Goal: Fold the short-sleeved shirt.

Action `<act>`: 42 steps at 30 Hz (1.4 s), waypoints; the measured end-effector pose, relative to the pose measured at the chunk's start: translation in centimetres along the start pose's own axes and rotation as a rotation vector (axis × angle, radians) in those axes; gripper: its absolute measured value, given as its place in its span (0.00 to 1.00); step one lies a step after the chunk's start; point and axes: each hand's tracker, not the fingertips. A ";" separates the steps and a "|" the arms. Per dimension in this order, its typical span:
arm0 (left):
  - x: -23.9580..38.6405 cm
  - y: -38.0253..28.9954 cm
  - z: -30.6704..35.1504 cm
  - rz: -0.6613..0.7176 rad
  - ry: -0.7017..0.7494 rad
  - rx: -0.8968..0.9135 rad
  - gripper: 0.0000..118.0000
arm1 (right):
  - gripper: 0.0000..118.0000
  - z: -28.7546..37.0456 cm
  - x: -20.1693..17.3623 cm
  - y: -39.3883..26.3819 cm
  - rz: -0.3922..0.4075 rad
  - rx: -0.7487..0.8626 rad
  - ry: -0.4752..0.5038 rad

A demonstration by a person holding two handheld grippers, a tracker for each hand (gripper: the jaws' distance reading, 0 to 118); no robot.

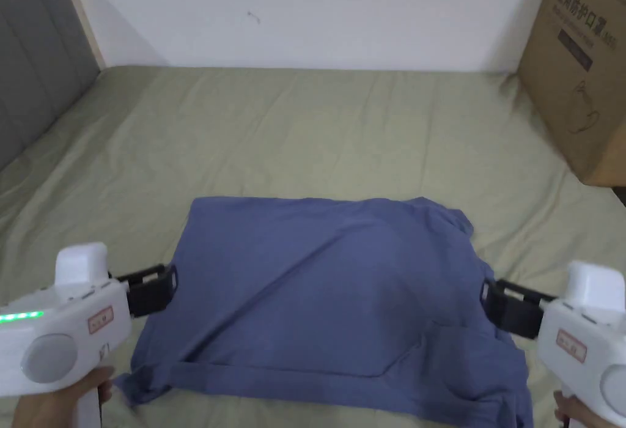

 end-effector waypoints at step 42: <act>-5.7 -11.0 -7.6 0.065 0.098 -0.544 0.78 | 0.00 0.1 -2.6 -3.4 0.104 0.090 -0.115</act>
